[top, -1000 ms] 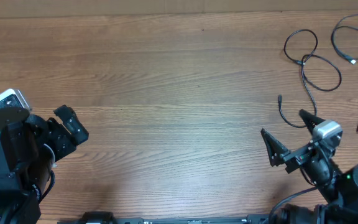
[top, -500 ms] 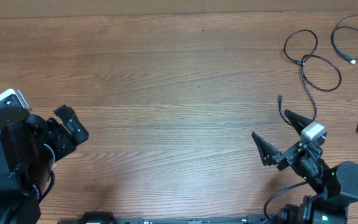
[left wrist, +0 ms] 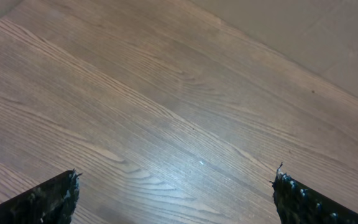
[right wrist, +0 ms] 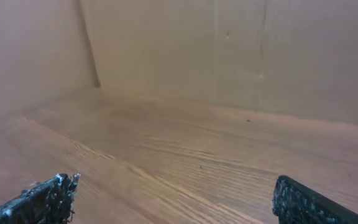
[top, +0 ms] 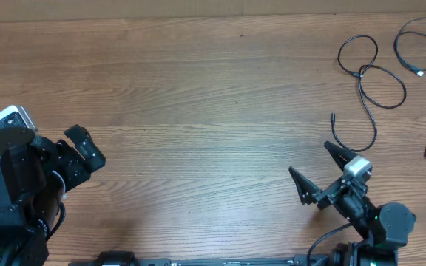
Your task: Untangle cables
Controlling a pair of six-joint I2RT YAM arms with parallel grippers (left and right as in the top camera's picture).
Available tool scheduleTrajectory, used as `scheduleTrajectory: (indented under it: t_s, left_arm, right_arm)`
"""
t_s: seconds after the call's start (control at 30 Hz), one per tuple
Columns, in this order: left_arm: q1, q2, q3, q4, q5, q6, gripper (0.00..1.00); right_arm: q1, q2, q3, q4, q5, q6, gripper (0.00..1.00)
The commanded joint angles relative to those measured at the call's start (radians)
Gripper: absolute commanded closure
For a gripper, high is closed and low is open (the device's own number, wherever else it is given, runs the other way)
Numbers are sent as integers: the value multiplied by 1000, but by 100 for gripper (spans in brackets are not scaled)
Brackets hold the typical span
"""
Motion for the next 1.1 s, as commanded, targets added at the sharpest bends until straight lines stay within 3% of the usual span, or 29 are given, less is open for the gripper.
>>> scheduleTrajectory:
  t_s: [0.0,0.2,0.37,1.07]
  left_arm:
    - [-5,3,6,4,-13,-14,0]
    - [-5,3,6,4,-13,-14,0]
    - [-5,3,6,4,-13,-14,1]
    - [-5,3,6,4,-13,-14,0]
  right_arm:
    - [74,-29,-25,34,242,116,0]
    - [138,-76,-100,116,336,122,0]
    - [139,-134,-129,77,516,303,0]
    - [233,-180,-130,-60,725,289,0]
